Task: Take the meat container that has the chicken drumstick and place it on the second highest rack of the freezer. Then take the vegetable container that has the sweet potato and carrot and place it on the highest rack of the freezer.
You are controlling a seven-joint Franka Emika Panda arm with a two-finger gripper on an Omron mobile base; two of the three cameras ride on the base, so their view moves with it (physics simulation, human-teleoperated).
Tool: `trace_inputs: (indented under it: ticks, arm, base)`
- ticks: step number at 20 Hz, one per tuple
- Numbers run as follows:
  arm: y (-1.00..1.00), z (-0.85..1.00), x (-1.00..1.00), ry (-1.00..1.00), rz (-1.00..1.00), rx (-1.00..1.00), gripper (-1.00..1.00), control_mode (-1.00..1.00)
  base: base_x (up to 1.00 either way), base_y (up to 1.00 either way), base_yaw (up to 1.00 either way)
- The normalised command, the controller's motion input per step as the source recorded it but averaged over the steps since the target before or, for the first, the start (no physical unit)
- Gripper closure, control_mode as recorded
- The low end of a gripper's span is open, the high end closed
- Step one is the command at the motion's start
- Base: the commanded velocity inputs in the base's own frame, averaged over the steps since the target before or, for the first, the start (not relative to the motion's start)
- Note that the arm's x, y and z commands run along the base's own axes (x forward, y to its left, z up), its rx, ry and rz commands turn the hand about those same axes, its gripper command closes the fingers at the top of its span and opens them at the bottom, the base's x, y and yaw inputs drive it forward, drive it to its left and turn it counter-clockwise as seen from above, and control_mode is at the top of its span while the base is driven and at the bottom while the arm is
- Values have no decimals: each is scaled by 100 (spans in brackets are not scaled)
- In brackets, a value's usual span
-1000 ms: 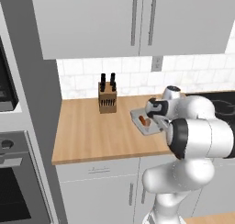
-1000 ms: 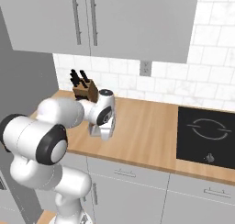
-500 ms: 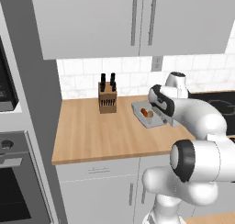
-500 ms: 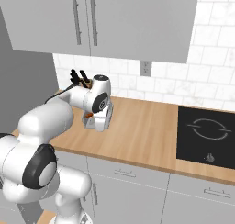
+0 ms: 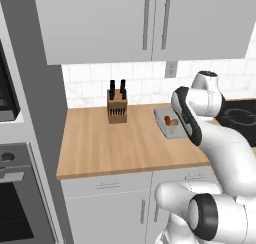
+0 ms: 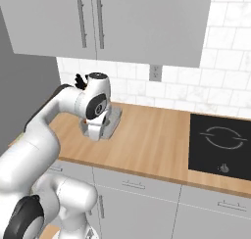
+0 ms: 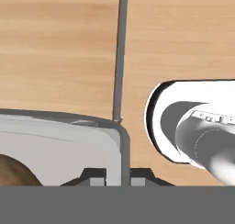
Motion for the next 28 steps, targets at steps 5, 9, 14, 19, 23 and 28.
trace_inputs:
  ticks: [5, 9, 14, 19, 23, 28]
  arm:
    - [51, 28, -50, 0, -8, 0, 100, -100]
    - [45, 34, -40, 0, 0, 0, 100, -100]
    - [0, 49, -28, 0, 0, 0, 100, -100]
    - [-5, 42, -19, 0, 0, 0, 100, -100]
    - [-21, 6, -44, 0, 0, 0, 100, -100]
    - [-21, 0, -48, 0, 2, 0, 100, -100]
  base:
    - [0, 0, 0]
    - [0, 0, 0]
    - [0, 0, 0]
    - [0, 0, 0]
    - [0, 0, 0]
    - [0, 0, 0]
